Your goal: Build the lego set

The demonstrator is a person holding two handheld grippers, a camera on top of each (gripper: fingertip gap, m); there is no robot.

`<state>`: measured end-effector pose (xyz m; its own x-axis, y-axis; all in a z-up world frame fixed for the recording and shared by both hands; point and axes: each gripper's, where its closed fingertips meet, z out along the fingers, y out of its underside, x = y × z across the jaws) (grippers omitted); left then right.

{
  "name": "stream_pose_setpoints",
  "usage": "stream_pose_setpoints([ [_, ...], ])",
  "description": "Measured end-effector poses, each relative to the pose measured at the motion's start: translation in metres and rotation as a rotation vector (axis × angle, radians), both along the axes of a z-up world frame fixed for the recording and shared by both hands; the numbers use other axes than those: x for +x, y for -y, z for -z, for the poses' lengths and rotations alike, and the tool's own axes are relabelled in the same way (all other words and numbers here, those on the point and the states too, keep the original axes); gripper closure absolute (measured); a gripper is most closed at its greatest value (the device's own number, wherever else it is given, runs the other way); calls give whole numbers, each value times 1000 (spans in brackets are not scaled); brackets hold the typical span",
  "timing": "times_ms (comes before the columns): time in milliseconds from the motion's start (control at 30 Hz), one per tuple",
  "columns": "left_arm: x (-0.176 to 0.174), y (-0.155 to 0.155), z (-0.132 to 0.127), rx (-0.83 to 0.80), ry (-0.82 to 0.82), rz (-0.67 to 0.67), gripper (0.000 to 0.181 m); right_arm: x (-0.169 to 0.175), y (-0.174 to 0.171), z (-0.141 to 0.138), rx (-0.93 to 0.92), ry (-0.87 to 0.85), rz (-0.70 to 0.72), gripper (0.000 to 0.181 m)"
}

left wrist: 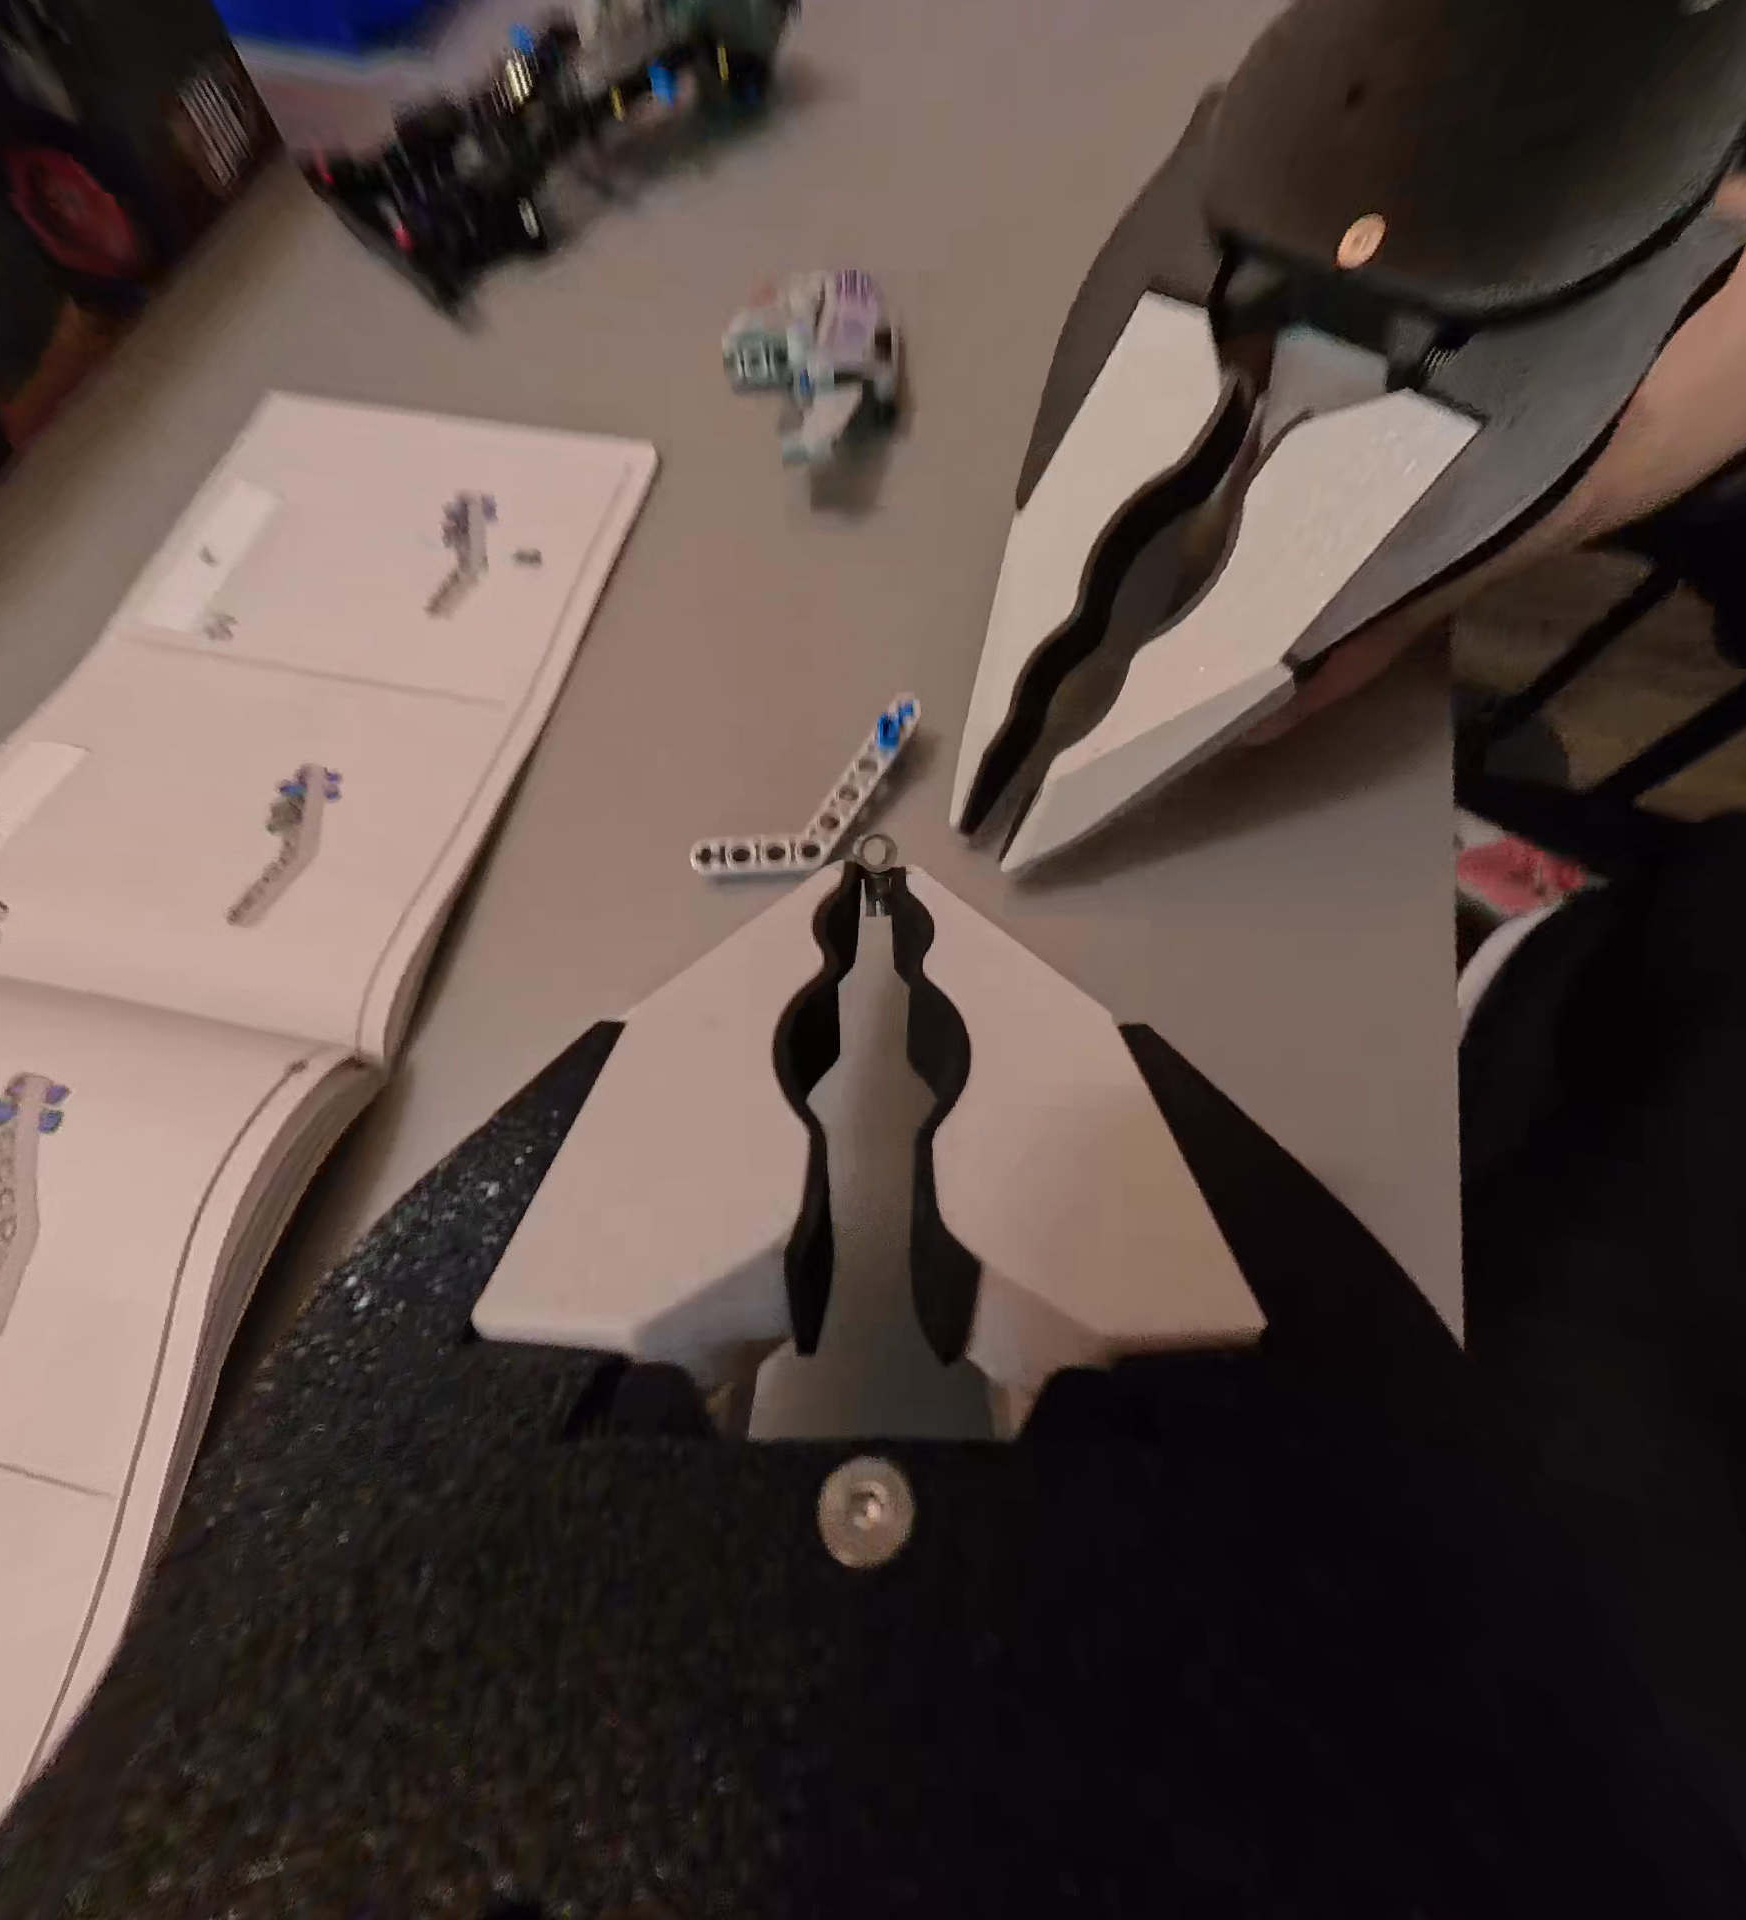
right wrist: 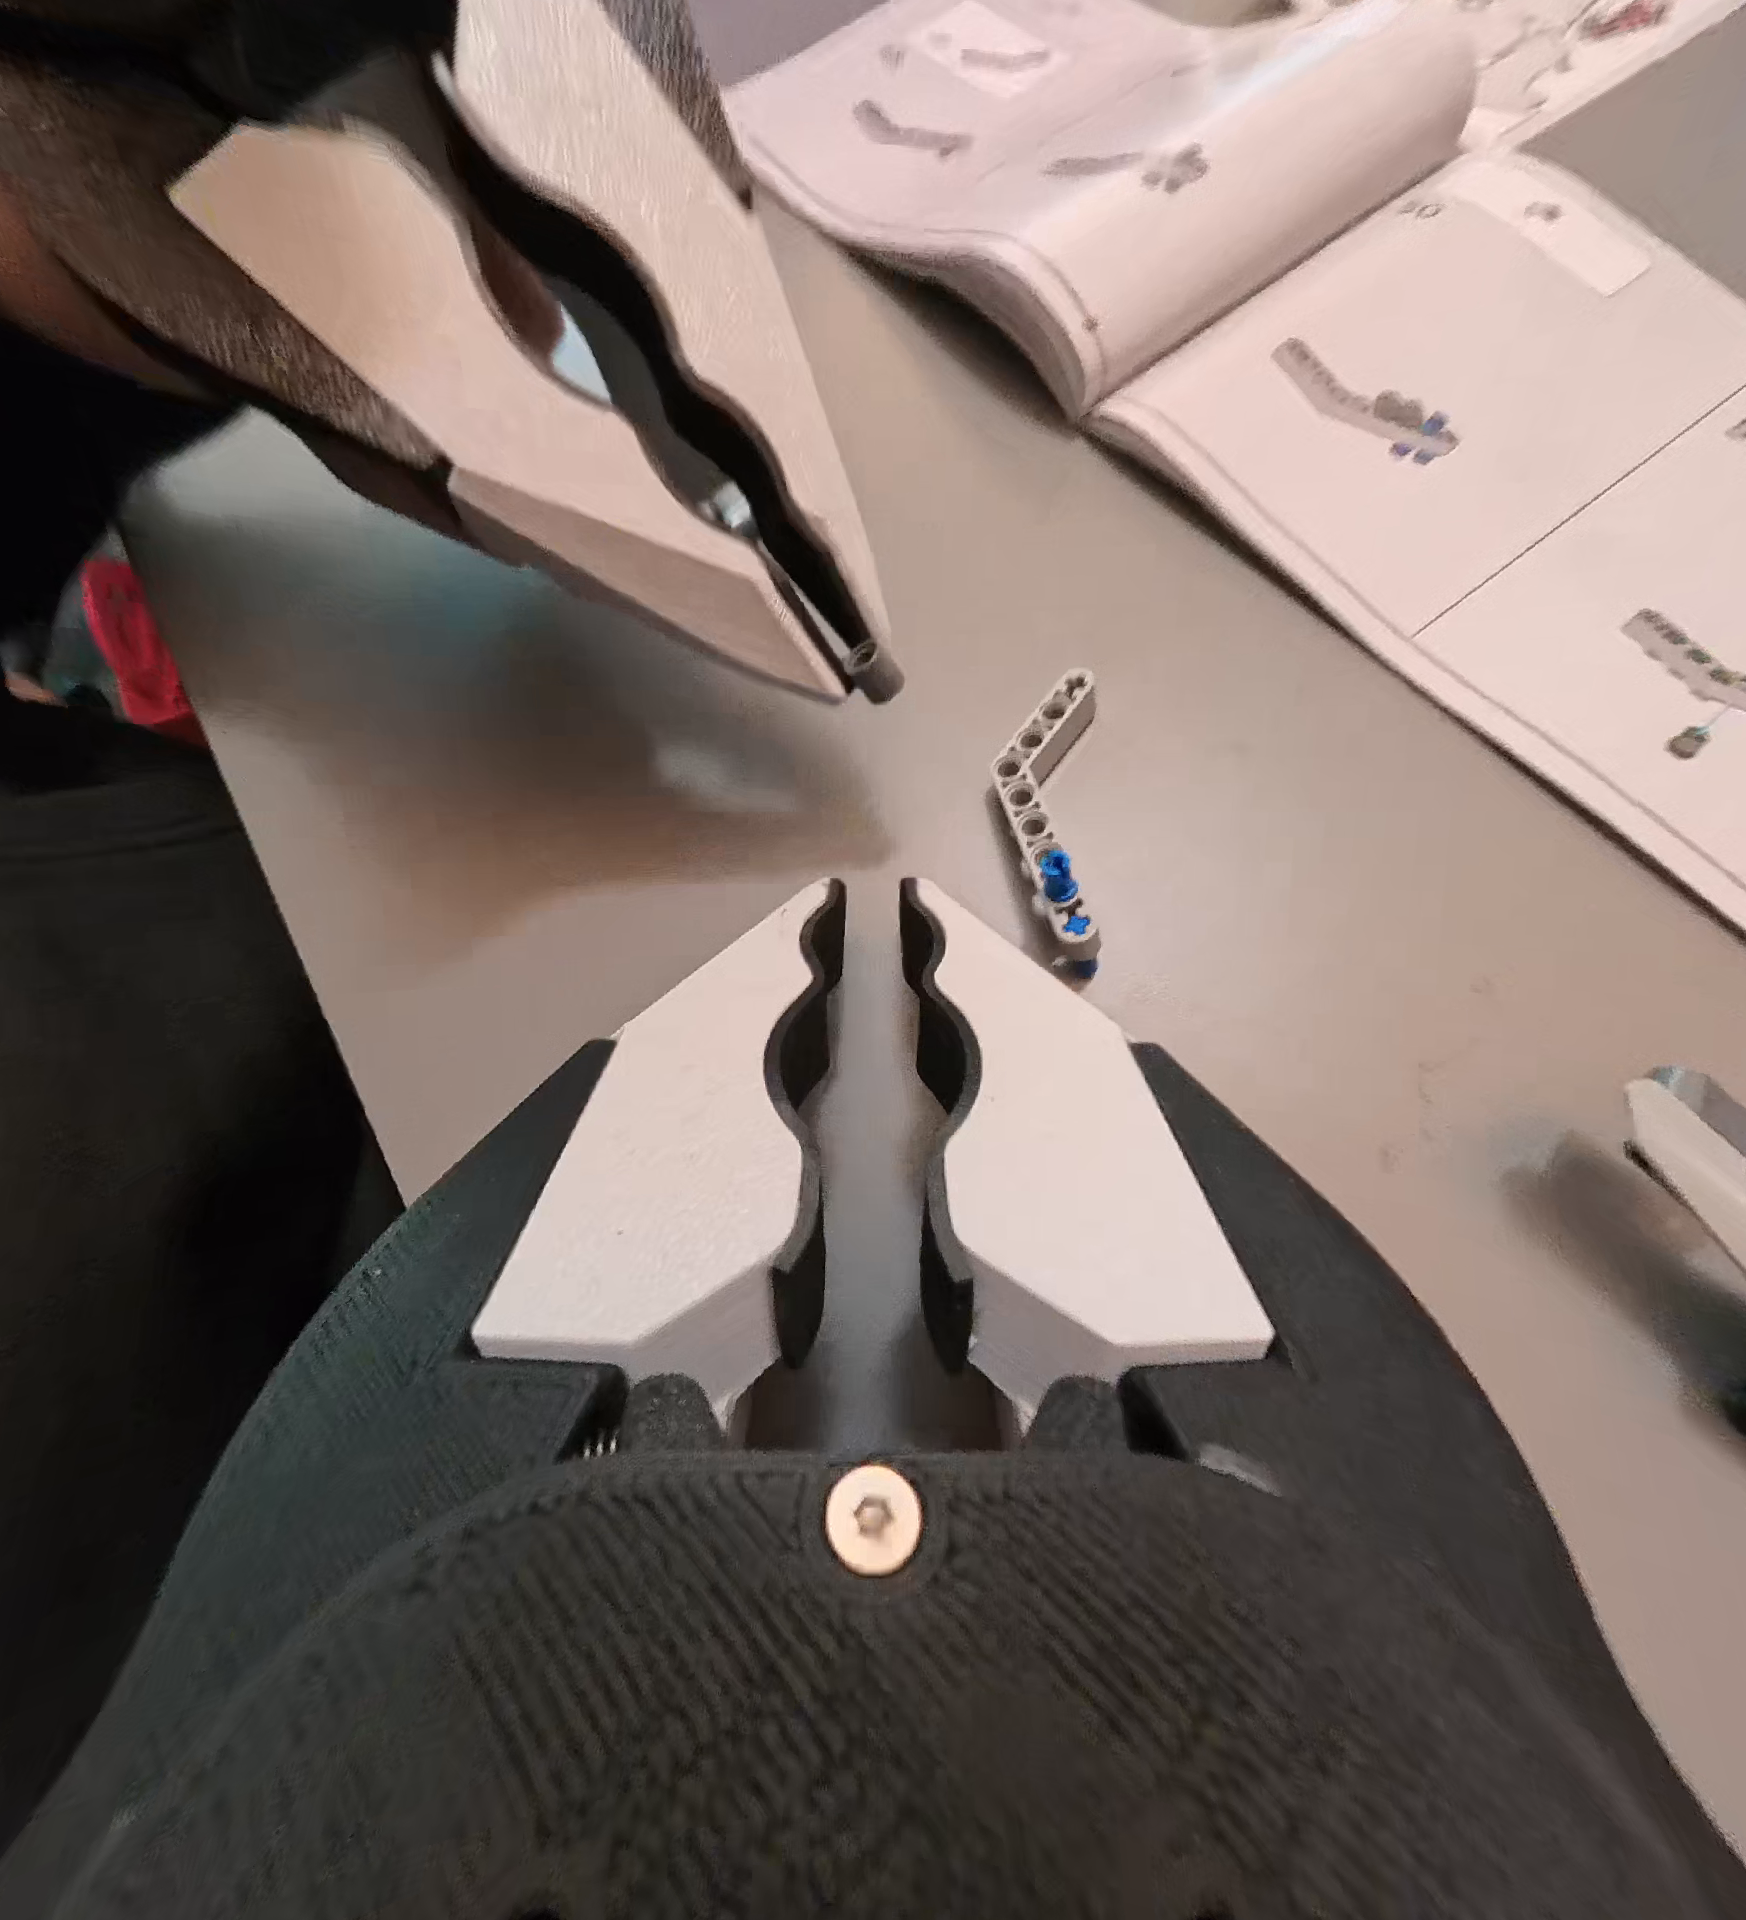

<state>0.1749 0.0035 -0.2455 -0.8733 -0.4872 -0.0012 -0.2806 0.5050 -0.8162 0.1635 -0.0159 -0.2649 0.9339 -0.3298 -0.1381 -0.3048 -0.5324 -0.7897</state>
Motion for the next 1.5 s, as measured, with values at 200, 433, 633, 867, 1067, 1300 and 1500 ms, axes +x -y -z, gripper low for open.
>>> stream_pose_setpoints([
  [200, 3, 14, -28, -223, 68, -43, 178, 6, -7, -42, 241, 110, 36, 171],
  [433, 1, 22, -55, -492, -44, -62, 178, 8, -8, -72, 313, 304, 83, 174],
  [633, 0, 23, -65, -597, -97, -65, 178, 7, -8, -72, 299, 366, 70, 174],
  [867, 4, 20, -64, -393, 231, -41, 178, 17, 2, -80, 492, 98, 143, 156],
  [1067, 5, 22, -70, -211, 525, -21, 178, 11, -2, -94, 685, -67, 128, 169],
  [1300, 5, 24, -68, -142, 621, -12, 178, 11, -1, -94, 671, -55, 118, 170],
  [1500, 4, 26, -66, -122, 648, 14, 178, 12, 0, -91, 584, 83, 113, 175],
])
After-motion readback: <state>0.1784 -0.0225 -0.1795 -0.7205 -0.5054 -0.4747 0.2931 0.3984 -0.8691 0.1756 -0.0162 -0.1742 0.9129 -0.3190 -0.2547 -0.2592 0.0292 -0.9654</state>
